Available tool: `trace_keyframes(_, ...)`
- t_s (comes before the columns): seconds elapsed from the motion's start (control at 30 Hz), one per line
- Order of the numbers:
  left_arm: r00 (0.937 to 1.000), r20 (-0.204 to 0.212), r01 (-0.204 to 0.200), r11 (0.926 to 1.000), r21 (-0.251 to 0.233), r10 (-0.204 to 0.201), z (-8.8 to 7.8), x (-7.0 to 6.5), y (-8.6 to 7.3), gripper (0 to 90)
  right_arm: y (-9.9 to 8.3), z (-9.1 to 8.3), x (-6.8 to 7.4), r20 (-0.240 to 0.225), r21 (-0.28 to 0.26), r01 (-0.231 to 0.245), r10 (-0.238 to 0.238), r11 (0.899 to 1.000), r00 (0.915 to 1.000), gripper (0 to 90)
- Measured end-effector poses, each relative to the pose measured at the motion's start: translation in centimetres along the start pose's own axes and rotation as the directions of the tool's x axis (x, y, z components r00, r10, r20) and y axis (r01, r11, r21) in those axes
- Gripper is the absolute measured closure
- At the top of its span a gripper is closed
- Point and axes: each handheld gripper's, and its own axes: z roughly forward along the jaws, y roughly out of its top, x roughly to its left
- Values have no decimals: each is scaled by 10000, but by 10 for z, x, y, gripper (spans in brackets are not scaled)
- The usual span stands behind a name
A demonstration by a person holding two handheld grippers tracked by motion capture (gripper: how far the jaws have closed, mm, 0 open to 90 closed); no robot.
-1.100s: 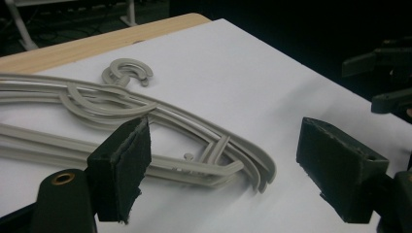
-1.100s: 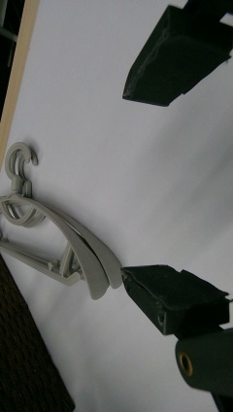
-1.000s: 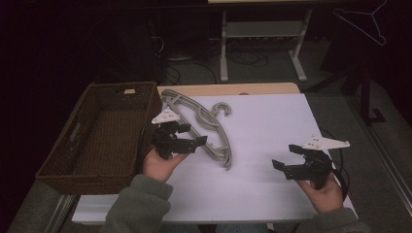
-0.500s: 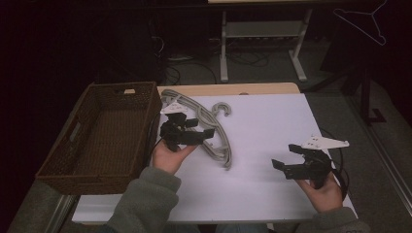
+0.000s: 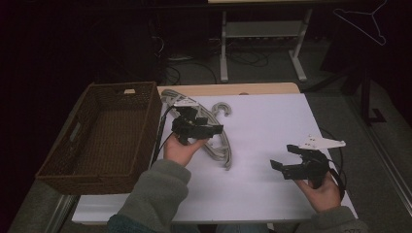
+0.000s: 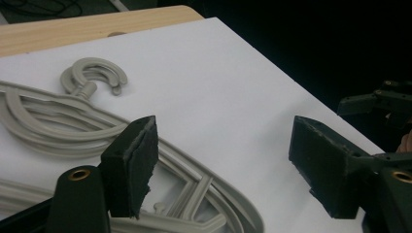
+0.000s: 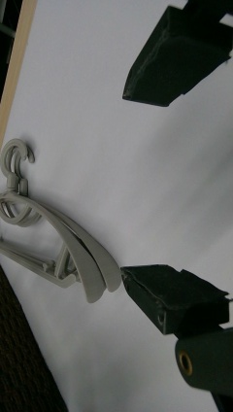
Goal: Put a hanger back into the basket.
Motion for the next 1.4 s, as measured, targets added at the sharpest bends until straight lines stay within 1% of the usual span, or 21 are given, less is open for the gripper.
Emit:
trace_keyframes(0.07, 10000, 61, 23, 10000, 46, -23, 5, 0, 3, 259, 0, 1, 0, -4, -14, 12, -12, 10000, 10000, 145)
trace_keyframes(0.17, 9996, 173, 242, 9997, 85, -243, 12, 1, 6, 257, 0, 2, 0, -23, 18, 15, -15, 10000, 10000, 145)
trace_keyframes(0.3, 9992, 105, 373, 9990, 253, -376, 23, 2, 7, 272, -1, 2, 0, -70, 12, 27, -27, 10000, 10000, 145)
trace_keyframes(0.4, 9975, -38, 704, 9959, 575, -703, 35, 8, 6, 274, 0, 2, -1, -129, -3, 46, -46, 10000, 9999, 146)
trace_keyframes(0.47, 9969, -49, 781, 9947, 672, -779, 37, 10, 5, 278, 0, 2, -1, -139, -19, 30, -31, 10000, 9999, 146)
trace_keyframes(0.57, 9918, -137, 1278, 9884, 820, -1271, 45, 16, 4, 303, 0, 3, -3, -181, -28, 27, -28, 10000, 9998, 149)
trace_keyframes(0.6, 9909, -149, 1348, 9871, 862, -1340, 47, 18, 3, 305, 0, 3, -3, -190, -25, 45, -46, 10000, 9998, 149)
trace_keyframes(0.67, 9860, -165, 1665, 9813, 970, -1657, 53, 22, 1, 313, 0, 3, -2, -219, -52, 44, -45, 10000, 9997, 149)
trace_keyframes(0.8, 9789, -292, 2044, 9737, 1006, -2024, 63, 26, -1, 310, -1, 5, -1, -265, 17, 58, -57, 10000, 9996, 150)
trace_keyframes(0.87, 9749, -498, 2213, 9693, 1076, -2170, 68, 29, -3, 313, -1, 5, -1, -274, 24, 42, -41, 10000, 9996, 150)
trace_keyframes(0.9, 9722, -651, 2316, 9650, 1231, -2250, 73, 32, -3, 325, -1, 6, -1, -298, 13, 34, -33, 10000, 9996, 150)
trace_keyframes(0.93, 9722, -651, 2316, 9650, 1231, -2250, 73, 32, -3, 331, -1, 6, -1, -298, 13, 34, -33, 10000, 9996, 150)
trace_keyframes(0.97, 9723, -785, 2292, 9637, 1373, -2200, 76, 34, -4, 333, -1, 6, -1, -302, 19, 15, -15, 10000, 9995, 150)
trace_keyframes(1.0, 9665, -872, 2514, 9589, 1317, -2414, 79, 35, -4, 340, -1, 6, -2, -313, 2, 12, -11, 10000, 9995, 150)
trace_keyframes(1.13, 9498, -1265, 3036, 9403, 1536, -2860, 89, 41, -7, 352, -1, 5, -4, -313, -64, -57, 55, 10000, 9995, 150)
trace_keyframes(1.2, 9440, -1517, 3154, 9362, 1552, -2929, 93, 40, -7, 359, -1, 5, -5, -316, -70, -81, 79, 9999, 9995, 150)
trace_keyframes(1.23, 9429, -1620, 3163, 9346, 1626, -2909, 96, 41, -7, 365, -1, 6, -6, -335, -104, -57, 53, 9999, 9994, 151)
trace_keyframes(1.27, 9390, -1804, 3233, 9304, 1728, -2928, 99, 40, -7, 365, -1, 6, -6, -335, -106, -43, 39, 9999, 9994, 151)
trace_keyframes(1.3, 9365, -1858, 3296, 9276, 1758, -2975, 101, 40, -6, 367, -1, 6, -6, -345, -101, -35, 32, 9999, 9994, 151)
trace_keyframes(1.37, 9335, -2112, 3305, 9240, 1924, -2899, 107, 38, -5, 370, -1, 7, -5, -365, -76, -98, 95, 9999, 9993, 151)
trace_keyframes(1.4, 9325, -2324, 3250, 9230, 2061, -2765, 109, 37, -4, 373, 0, 8, -5, -366, -26, -49, 48, 10000, 9993, 152)
